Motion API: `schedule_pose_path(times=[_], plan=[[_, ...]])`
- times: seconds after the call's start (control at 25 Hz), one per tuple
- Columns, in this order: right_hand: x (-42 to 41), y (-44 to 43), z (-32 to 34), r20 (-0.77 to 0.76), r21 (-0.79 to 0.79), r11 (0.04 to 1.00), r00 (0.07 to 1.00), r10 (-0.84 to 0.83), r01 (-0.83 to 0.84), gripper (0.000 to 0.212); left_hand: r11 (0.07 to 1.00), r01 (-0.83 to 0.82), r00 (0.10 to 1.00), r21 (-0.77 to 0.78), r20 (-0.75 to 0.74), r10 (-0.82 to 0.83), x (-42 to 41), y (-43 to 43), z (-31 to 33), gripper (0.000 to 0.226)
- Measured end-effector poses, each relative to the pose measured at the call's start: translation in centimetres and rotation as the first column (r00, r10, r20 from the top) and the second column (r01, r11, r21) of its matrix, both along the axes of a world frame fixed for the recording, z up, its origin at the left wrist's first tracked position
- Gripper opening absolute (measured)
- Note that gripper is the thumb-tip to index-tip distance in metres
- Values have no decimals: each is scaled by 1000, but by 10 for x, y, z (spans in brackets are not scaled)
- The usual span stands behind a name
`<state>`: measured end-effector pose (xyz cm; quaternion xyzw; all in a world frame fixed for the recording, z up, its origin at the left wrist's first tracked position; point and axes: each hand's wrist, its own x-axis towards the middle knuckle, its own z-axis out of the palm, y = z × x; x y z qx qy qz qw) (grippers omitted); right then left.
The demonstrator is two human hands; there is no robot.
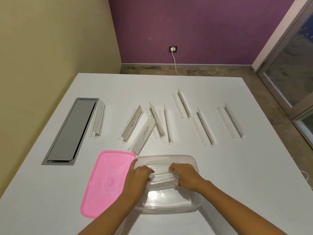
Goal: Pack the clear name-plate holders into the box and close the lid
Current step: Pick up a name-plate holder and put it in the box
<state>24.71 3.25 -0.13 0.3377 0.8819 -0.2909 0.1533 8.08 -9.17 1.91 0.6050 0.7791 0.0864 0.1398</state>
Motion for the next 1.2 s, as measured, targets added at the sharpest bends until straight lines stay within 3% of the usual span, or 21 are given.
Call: schedule_pose_path(times=[0.16,0.32,0.48,0.72,0.84,1.0,1.08,1.2], plan=[[2,-8,-16,-17,121,992,1000,-22,24,43,998,-11,996,-58,-87,6,6,6,-5,31],[6,-15,-27,-64,295,954,998,-27,45,36,999,20,996,-32,-83,-23,9,6,-9,7],[2,-21,-25,-110,402,903,987,-119,154,29,1000,28,994,-1,-104,-28,9,5,-17,39],[-4,-24,-19,-7,587,805,994,-109,92,36,999,-11,986,-52,-168,2,10,6,-18,42],[-5,-26,-9,-59,605,784,990,-127,137,38,992,-25,982,-124,-188,1,13,10,-14,37],[-28,-16,16,-435,535,772,895,-97,344,17,988,-47,979,-148,-205,16,16,12,-14,36],[-55,-4,28,-549,465,796,832,-84,387,20,988,-54,977,-142,-212,23,15,13,-14,35],[-103,22,32,-481,385,904,876,25,186,34,987,-67,976,-146,-215,35,14,14,-14,36]])
